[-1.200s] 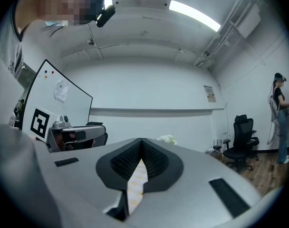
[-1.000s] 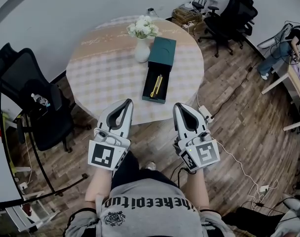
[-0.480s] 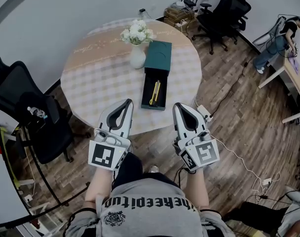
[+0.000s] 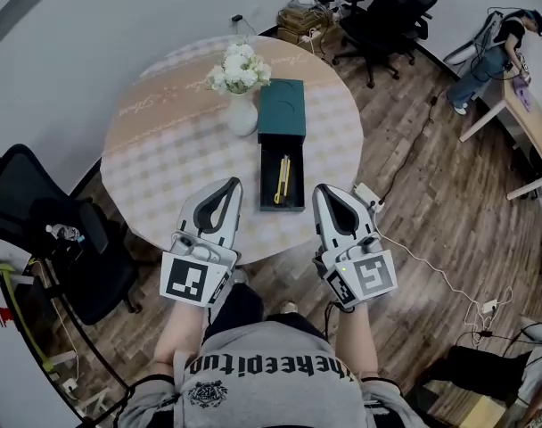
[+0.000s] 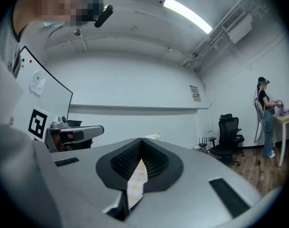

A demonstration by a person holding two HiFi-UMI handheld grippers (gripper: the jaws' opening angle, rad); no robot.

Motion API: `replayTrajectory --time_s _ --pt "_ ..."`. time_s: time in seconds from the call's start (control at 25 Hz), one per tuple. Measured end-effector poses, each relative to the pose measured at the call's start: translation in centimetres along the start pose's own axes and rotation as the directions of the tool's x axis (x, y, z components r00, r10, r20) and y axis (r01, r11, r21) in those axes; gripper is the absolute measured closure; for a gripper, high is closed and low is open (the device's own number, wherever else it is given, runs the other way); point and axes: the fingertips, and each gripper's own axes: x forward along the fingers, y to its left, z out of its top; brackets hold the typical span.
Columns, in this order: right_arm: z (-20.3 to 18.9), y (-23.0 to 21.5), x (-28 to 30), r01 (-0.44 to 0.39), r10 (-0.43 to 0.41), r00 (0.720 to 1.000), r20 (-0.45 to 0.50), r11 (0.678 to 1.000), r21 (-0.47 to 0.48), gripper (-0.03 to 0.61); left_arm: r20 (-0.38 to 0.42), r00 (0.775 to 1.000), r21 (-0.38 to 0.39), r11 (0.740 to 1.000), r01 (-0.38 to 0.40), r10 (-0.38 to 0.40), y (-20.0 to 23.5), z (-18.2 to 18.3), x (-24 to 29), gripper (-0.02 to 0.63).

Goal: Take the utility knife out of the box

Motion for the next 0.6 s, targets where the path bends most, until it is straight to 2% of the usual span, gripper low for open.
replayTrajectory --time_s 0.6 --pt "-2.1 -1.3 5.0 0.146 -0.146 0.989 -0.03 0.989 0.0 0.572 0.015 0.989 -0.027 0.989 0.146 -0.146 4.7 -2.1 4.3 0.597"
